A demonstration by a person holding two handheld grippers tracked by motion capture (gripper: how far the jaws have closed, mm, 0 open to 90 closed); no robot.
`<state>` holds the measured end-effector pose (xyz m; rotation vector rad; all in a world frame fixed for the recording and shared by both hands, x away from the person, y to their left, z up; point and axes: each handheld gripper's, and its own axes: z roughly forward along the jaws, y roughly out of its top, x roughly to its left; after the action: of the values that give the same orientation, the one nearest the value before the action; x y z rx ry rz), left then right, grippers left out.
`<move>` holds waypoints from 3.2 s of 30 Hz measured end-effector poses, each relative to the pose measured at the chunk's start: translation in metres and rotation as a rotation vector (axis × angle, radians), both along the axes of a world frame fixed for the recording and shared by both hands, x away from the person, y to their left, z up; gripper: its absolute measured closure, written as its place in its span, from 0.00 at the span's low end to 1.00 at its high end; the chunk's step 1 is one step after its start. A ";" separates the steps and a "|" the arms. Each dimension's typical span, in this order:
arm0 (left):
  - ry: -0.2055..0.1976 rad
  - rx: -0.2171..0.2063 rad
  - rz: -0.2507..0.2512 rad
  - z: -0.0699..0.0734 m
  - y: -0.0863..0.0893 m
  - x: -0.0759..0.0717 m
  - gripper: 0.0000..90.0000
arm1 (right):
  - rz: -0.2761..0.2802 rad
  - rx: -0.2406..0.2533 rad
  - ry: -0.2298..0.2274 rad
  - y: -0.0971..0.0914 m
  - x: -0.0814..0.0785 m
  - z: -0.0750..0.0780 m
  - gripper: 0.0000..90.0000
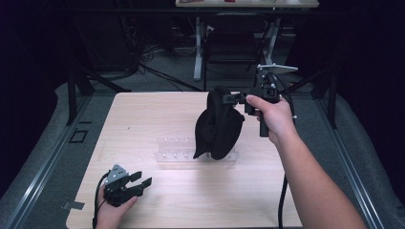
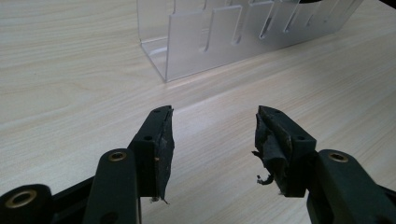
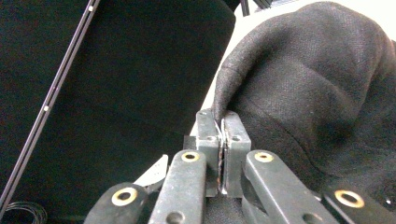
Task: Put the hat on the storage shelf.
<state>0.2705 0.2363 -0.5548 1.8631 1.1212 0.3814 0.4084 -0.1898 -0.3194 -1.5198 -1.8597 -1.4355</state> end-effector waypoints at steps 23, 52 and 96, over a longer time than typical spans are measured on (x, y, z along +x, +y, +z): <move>-0.082 -0.022 -0.072 0.034 -0.038 0.015 0.55 | 0.005 0.031 -0.006 0.020 -0.002 -0.006 0.98; -0.164 -0.001 -0.230 0.064 -0.116 0.033 0.72 | 0.020 0.089 -0.005 0.029 0.001 -0.012 0.97; -0.282 0.138 -0.257 0.070 -0.142 0.028 0.91 | 0.027 0.120 -0.039 0.039 -0.006 -0.006 0.87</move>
<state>0.2985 0.0947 -0.4851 1.9708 0.6718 0.5643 0.4023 -0.1507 -0.3252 -1.4147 -1.7743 -1.5457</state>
